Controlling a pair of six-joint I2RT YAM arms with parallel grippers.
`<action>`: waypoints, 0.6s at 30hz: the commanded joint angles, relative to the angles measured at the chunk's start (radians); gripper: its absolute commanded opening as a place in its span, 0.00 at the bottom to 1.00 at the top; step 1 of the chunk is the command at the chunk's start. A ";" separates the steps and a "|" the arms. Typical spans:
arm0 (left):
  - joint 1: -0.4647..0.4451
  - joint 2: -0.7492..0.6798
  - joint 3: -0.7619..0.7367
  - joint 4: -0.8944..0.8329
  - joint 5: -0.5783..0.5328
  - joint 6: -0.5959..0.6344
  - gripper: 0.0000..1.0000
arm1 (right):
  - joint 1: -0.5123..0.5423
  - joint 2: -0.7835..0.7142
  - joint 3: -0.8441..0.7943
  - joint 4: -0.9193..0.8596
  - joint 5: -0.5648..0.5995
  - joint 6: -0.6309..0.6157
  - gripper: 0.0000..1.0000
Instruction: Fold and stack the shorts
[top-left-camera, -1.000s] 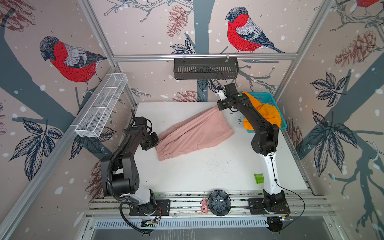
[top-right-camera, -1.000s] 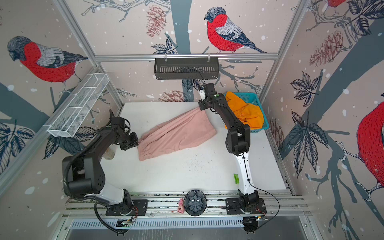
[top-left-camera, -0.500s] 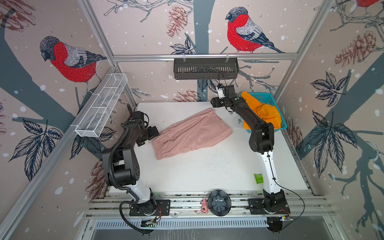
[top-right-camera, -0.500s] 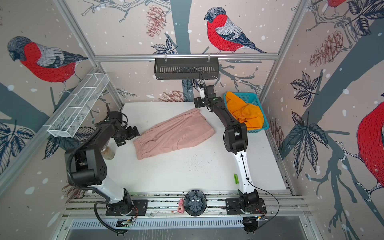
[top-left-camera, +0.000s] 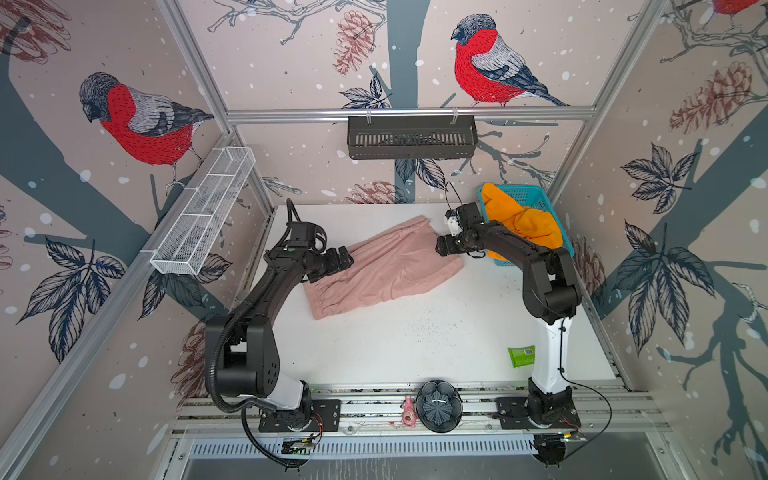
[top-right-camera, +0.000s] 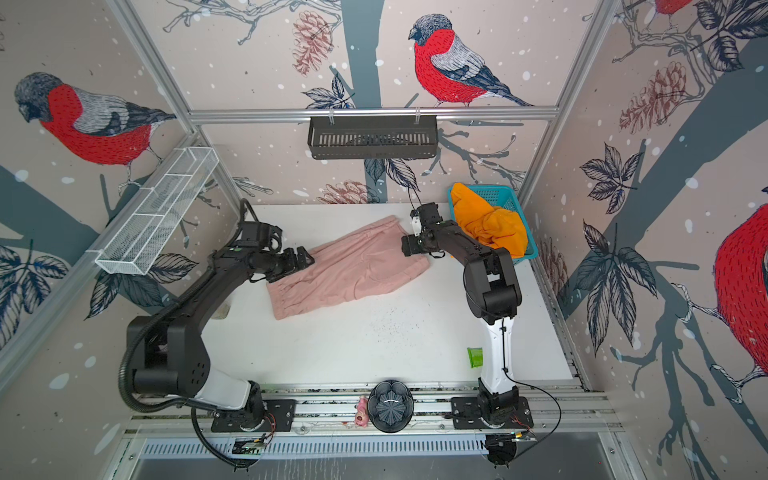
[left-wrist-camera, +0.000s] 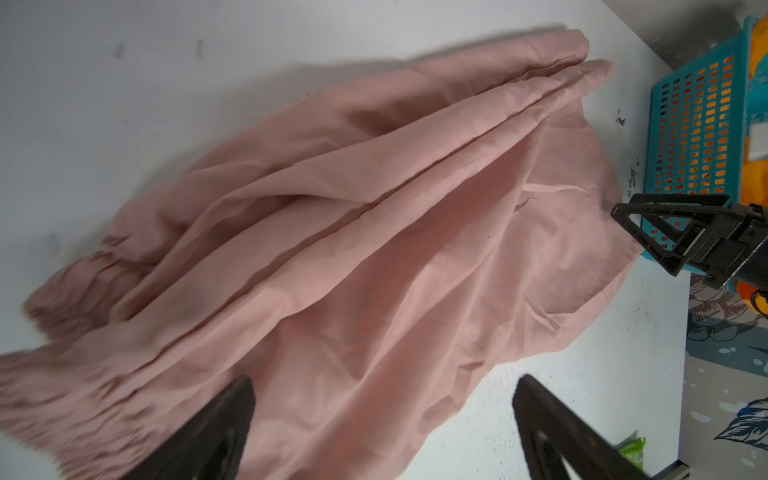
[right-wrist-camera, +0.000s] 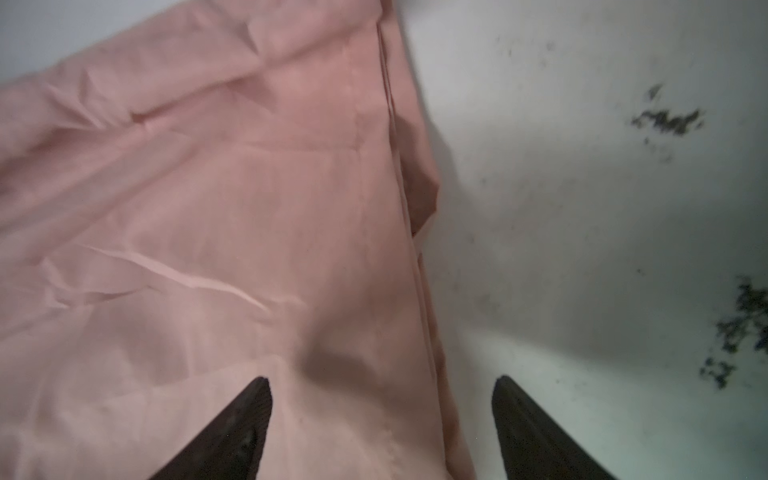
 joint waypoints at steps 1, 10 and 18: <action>-0.016 0.057 -0.023 0.193 0.029 -0.016 0.97 | 0.017 -0.015 -0.053 0.070 0.047 0.029 0.84; -0.013 0.201 -0.012 0.306 -0.161 -0.013 0.97 | 0.015 -0.057 -0.232 0.111 0.160 0.106 0.79; -0.036 0.252 -0.007 0.322 -0.184 -0.029 0.97 | 0.005 -0.255 -0.521 0.105 0.211 0.211 0.74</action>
